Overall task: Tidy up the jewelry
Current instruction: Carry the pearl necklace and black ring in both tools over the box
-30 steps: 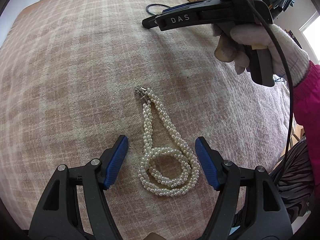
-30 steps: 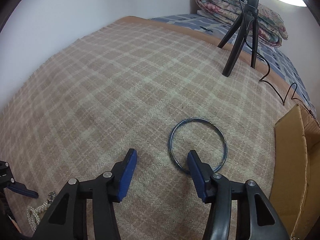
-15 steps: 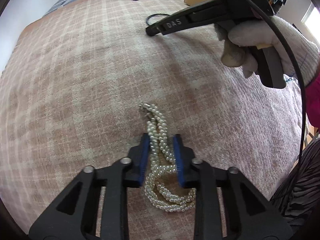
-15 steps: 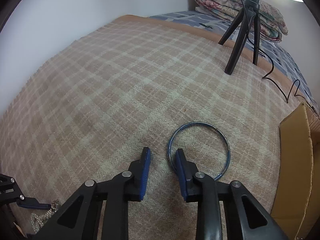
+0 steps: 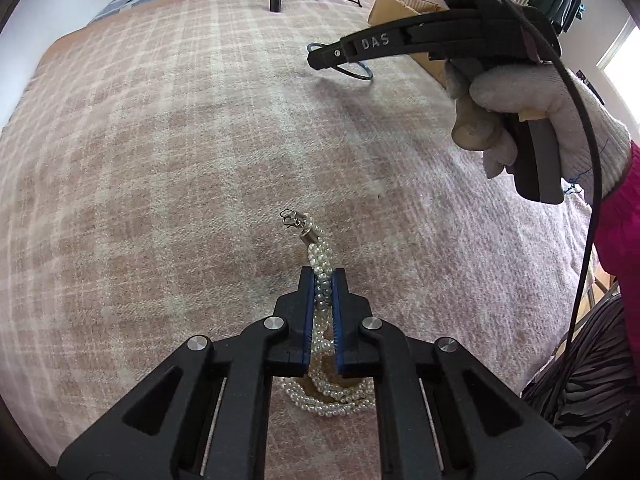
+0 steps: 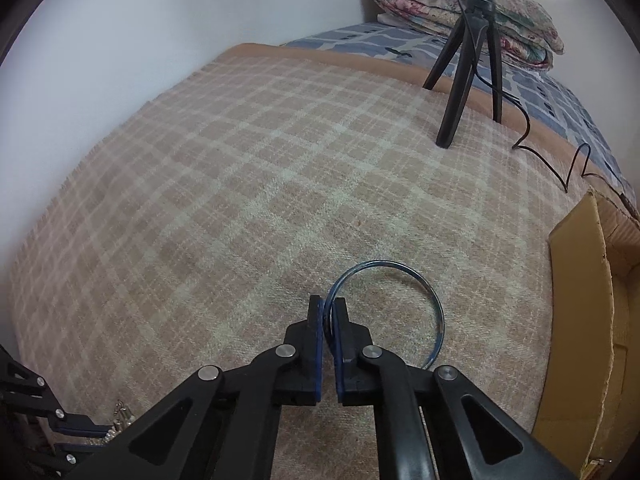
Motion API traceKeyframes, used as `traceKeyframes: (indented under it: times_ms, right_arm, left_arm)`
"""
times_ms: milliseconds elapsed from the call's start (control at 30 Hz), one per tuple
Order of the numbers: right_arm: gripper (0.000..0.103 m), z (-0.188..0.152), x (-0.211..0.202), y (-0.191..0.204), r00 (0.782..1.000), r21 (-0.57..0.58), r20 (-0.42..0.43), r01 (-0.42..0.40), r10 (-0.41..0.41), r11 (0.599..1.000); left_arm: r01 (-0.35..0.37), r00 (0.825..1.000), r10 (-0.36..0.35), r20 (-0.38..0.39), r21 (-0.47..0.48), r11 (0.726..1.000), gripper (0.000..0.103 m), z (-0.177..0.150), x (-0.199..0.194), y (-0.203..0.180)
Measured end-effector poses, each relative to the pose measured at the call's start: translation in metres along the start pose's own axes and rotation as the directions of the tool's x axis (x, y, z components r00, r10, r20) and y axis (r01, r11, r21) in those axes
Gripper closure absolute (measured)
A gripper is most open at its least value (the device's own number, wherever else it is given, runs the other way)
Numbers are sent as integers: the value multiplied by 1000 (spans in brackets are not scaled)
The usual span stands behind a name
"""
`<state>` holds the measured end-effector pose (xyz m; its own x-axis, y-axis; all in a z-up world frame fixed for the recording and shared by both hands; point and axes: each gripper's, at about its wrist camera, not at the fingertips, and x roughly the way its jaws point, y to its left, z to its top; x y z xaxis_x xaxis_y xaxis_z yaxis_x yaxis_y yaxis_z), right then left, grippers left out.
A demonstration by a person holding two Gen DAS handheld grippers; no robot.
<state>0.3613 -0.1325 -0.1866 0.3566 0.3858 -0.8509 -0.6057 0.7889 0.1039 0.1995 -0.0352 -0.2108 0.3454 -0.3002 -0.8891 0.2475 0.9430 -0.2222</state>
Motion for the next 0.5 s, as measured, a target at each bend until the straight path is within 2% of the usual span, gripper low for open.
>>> traceKeyframes:
  times_ms: [267, 500]
  right_arm:
    - [102, 3, -27, -11, 996, 81, 77, -56, 50, 995]
    - [102, 9, -60, -16, 982, 118, 167, -103, 83, 988]
  left_arm:
    - [41, 998, -39, 42, -40, 998, 97, 0, -20, 10]
    - [66, 991, -59, 120, -57, 996, 97, 8, -47, 13]
